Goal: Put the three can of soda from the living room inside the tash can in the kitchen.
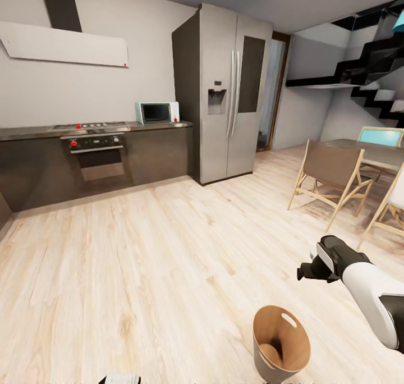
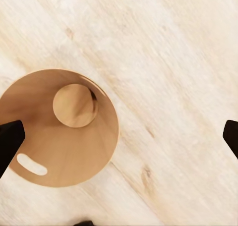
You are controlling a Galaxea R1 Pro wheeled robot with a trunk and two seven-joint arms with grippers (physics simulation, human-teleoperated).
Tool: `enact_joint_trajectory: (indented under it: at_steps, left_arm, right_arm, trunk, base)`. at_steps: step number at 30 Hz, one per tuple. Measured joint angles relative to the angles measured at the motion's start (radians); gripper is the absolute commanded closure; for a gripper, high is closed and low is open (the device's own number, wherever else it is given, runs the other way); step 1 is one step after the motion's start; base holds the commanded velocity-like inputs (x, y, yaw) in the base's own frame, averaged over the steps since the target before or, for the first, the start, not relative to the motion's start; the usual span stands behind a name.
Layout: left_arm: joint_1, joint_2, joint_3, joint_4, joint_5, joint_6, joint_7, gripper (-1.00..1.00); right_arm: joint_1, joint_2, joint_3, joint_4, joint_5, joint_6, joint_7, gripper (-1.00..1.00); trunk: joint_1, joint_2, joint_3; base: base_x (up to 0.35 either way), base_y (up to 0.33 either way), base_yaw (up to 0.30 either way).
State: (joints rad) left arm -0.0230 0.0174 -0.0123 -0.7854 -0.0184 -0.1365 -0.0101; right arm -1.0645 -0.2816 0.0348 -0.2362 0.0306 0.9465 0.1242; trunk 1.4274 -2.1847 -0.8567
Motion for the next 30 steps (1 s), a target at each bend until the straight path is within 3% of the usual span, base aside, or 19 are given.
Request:
enact_joint_trajectory:
  at_steps: [26,30]
  left_arm:
    - [0.000,0.001,0.000,0.000,0.000,0.000,0.000,-1.00]
    - [0.000,0.001,0.000,0.000,0.000,0.000,0.000,-1.00]
  right_arm:
    - [0.001,-0.001,-0.001,0.000,0.000,-0.001,0.000,-1.00]
    - [0.001,-0.002,-0.001,0.001,0.000,-0.027,0.000,-1.00]
  trunk:
    - [0.100,-0.182,-0.081]
    - [0.115,-0.210,-0.094]
  base:
    - [0.000,0.000,0.000]
    - [0.000,0.000,0.000]
